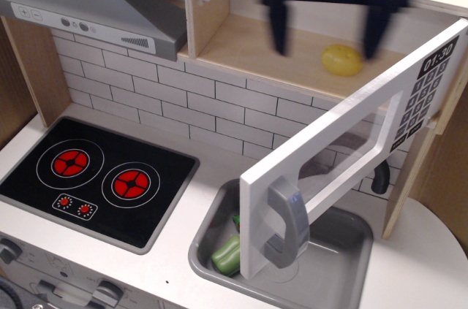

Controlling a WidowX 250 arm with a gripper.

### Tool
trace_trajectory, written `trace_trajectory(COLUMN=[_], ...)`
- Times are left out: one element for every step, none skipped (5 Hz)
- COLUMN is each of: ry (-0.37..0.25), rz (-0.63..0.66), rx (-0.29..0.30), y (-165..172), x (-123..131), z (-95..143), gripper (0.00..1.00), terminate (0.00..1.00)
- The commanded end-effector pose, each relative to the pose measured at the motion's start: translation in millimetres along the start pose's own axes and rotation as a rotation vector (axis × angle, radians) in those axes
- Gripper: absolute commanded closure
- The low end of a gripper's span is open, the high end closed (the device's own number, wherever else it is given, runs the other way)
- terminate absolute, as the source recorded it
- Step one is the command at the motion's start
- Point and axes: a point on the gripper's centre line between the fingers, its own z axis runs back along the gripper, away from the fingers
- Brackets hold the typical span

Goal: Close microwave

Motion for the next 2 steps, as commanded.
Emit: trace_trajectory(ry=[-0.039, -0.018], rz=[-0.048, -0.056], rx=[-0.049, -0.083], y=[-38.0, -57.0], x=[-23.8, -38.8], z=[12.6, -7.2], gripper=[0.00, 0.00], terminate=[0.00, 0.00])
